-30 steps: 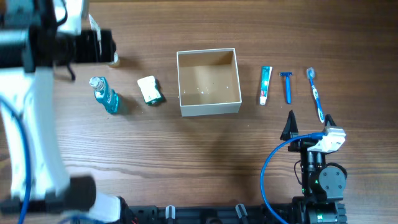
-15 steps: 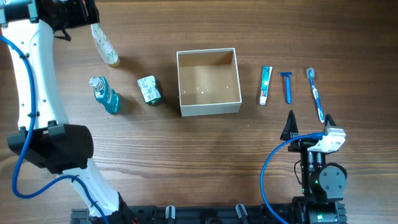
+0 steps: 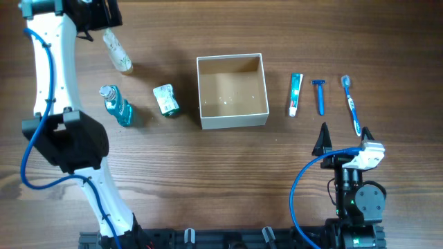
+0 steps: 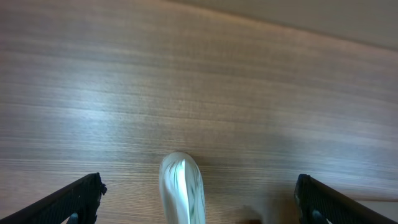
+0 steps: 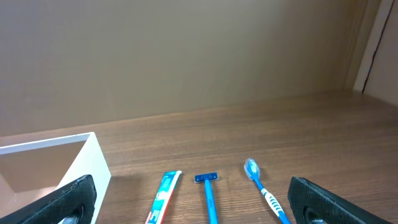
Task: Pack container
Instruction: 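Reach the left gripper to the white shampoo tube and grasp it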
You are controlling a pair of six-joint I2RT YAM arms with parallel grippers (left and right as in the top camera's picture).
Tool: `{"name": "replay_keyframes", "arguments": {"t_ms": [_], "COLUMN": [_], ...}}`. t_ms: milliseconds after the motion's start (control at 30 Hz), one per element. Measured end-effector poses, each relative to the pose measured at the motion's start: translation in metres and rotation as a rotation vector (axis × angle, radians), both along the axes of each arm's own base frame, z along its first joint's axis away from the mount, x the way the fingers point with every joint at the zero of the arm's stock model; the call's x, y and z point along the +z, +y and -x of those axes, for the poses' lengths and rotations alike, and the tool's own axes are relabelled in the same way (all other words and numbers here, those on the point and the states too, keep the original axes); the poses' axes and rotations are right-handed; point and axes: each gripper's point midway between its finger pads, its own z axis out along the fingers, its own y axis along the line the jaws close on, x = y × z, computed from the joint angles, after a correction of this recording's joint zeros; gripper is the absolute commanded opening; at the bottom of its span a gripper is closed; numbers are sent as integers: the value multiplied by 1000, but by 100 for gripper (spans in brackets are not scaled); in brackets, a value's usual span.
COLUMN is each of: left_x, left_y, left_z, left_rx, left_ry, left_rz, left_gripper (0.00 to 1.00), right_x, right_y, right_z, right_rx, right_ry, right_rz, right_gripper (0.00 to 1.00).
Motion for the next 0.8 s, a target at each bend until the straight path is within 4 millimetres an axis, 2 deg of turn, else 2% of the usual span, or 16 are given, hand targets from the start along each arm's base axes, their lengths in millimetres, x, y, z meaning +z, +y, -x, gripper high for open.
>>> {"name": "replay_keyframes", "arguments": {"t_ms": [133,200,500,800], "left_x": [-20,-23,-33,-37], "left_y": [-8,-11,-12,-11], "left_z": [-4,-4,12,11], "left_rx": [-14,-17,11,14], "left_ry": [37,46,128,136], "left_rz": [0,-7,-36,-41], "left_gripper": [100,100,100,100], "right_x": [0,0,0,0], "right_y": [0,0,0,0], "right_z": [0,0,0,0], "right_rx": [0,0,0,0], "right_ry": [0,0,0,0], "right_rz": [0,0,0,0], "right_gripper": [100,100,100,100]}}
